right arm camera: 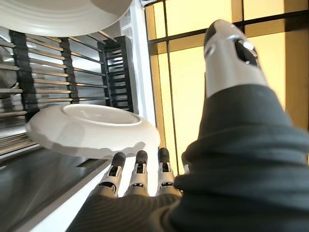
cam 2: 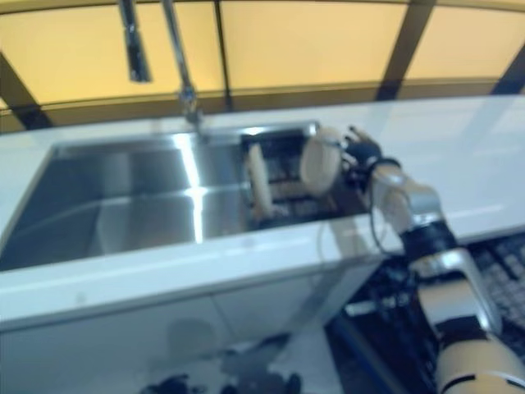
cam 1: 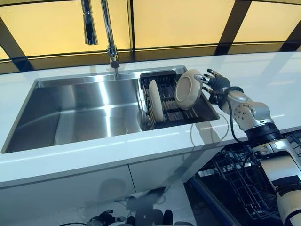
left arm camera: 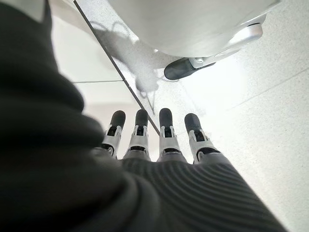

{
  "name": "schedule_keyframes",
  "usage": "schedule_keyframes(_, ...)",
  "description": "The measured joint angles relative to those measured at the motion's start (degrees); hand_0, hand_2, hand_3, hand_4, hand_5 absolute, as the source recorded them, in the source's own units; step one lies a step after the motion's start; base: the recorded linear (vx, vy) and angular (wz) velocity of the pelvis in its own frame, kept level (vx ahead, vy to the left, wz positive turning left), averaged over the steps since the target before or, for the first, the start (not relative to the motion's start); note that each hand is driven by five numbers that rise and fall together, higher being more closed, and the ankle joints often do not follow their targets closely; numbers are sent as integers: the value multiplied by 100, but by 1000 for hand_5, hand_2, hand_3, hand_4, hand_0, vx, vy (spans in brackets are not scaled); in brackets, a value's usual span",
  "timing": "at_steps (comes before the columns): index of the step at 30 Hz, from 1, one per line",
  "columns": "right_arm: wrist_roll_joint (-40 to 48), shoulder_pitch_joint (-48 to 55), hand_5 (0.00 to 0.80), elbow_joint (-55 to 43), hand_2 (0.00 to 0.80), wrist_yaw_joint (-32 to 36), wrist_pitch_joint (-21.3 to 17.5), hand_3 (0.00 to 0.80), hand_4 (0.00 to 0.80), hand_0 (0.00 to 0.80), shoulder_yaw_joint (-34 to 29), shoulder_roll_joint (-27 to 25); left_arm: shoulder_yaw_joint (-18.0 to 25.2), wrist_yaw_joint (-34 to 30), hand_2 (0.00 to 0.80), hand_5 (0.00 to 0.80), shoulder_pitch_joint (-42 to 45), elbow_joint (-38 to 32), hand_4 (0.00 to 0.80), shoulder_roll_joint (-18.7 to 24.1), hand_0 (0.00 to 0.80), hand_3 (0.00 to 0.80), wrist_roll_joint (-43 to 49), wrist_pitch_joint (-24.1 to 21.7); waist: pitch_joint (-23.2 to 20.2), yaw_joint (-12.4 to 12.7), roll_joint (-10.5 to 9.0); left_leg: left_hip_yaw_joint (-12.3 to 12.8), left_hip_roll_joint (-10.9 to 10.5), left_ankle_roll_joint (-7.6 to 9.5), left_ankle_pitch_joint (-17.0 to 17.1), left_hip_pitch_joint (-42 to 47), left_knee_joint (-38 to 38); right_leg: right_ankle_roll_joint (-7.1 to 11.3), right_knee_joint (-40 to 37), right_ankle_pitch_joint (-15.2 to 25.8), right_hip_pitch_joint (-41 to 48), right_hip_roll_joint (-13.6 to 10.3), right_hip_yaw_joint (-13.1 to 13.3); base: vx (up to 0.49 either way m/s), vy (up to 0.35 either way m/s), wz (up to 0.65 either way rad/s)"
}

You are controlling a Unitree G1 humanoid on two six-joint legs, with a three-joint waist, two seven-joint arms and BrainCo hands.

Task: Take plates into dishwasher

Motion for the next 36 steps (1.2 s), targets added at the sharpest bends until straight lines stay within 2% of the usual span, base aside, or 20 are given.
schedule_keyframes(8,-3,-309,0,498,0,19,6,0,0,0,0,-2,-5,-1,0,0,-27,-7,0,12,0,0,0,13,102,25,-1,-7,3,-1,0,-1,3,-2,4,-1,3,2,-13,8,-3,0)
schedule_keyframes(18,-1,-333,0,877,0,30,33,0,0,0,1,1,-27,0,0,0,-50,-103,0,25,0,0,-1,91,135,299,-14,-39,-18,-2,1,-10,6,-11,7,-18,11,0,-43,8,-3,1)
schedule_keyframes(36,-165,-364,0,1137,0,200,295,0,0,0,4,11,-127,0,0,0,-42,-172,0,121,0,0,-5,103,231,305,-112,-51,-21,-5,1,68,6,-2,6,-34,101,-3,-54,15,-3,0)
